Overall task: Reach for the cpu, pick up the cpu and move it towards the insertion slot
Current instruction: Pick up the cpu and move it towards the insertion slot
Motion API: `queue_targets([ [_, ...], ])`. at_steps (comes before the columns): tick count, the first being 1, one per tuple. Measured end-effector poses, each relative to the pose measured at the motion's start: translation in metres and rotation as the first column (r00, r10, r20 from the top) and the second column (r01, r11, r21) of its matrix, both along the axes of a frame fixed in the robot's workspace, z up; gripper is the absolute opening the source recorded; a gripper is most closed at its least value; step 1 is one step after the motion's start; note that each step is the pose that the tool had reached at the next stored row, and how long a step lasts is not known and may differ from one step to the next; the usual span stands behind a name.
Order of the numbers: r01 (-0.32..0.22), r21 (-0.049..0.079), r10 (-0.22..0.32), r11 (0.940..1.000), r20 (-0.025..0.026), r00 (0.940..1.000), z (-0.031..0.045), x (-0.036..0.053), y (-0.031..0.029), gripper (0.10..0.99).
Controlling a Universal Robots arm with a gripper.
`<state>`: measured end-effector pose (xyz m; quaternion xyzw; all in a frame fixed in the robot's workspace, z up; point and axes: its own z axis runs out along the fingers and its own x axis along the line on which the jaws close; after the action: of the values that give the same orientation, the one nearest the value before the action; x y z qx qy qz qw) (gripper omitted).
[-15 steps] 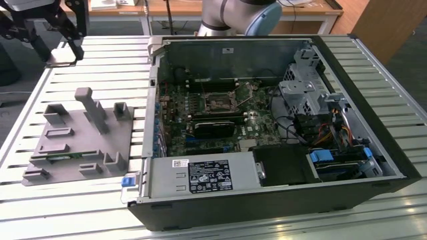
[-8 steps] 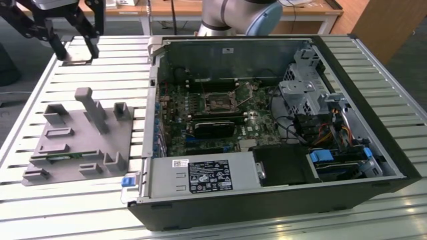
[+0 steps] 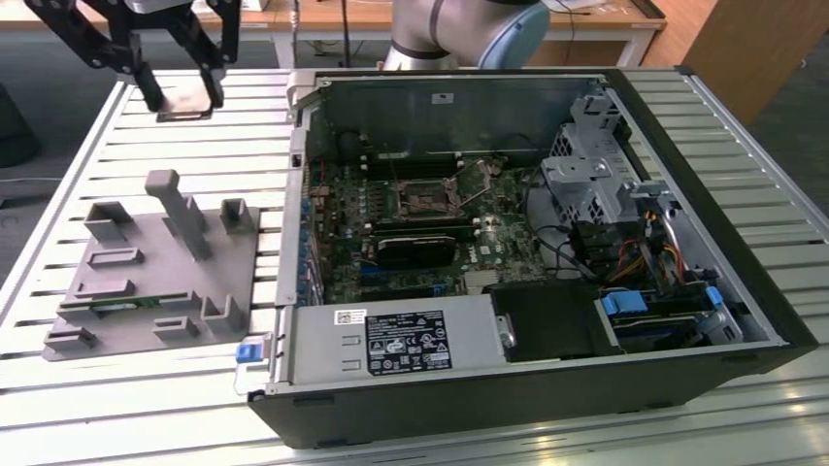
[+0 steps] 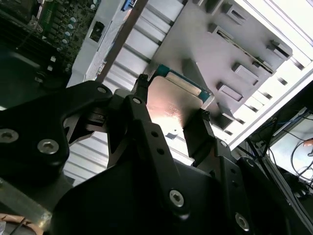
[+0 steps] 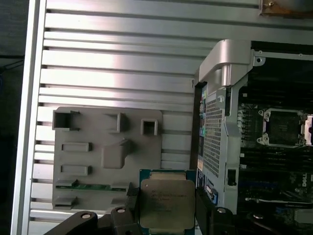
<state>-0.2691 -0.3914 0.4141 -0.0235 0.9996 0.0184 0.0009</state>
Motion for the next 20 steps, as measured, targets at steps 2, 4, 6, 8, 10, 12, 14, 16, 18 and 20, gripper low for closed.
queue_targets([
  [2,0.000,0.000,0.000,1.0000,0.0001,1.0000,-0.0004,0.0064,0.0027,0.541],
  [4,0.000,0.000,0.000,1.0000,0.0000,1.0000,-0.0007,0.0130,0.0055,0.541],
  [6,0.000,0.000,0.000,1.0000,0.0001,1.0000,-0.0012,0.0196,0.0083,0.541],
  [8,0.000,0.000,0.000,1.0000,-0.0001,1.0000,-0.0014,0.0259,0.0109,0.541],
  [10,0.000,0.000,0.000,1.0000,0.0002,1.0000,-0.0018,0.0322,0.0133,0.541],
  [12,0.000,0.000,0.000,1.0000,0.0001,1.0000,-0.0021,0.0388,0.0156,0.541],
  [14,0.000,0.000,0.000,1.0000,0.0001,1.0000,-0.0027,0.0454,0.0183,0.541],
  [16,0.000,0.000,0.000,1.0000,0.0001,1.0000,-0.0033,0.0515,0.0219,0.541],
  [18,0.000,0.000,0.000,1.0000,0.0002,1.0000,-0.0039,0.0564,0.0265,0.541],
  [20,0.000,0.000,0.000,1.0000,0.0004,1.0000,-0.0044,0.0613,0.0303,0.541],
])
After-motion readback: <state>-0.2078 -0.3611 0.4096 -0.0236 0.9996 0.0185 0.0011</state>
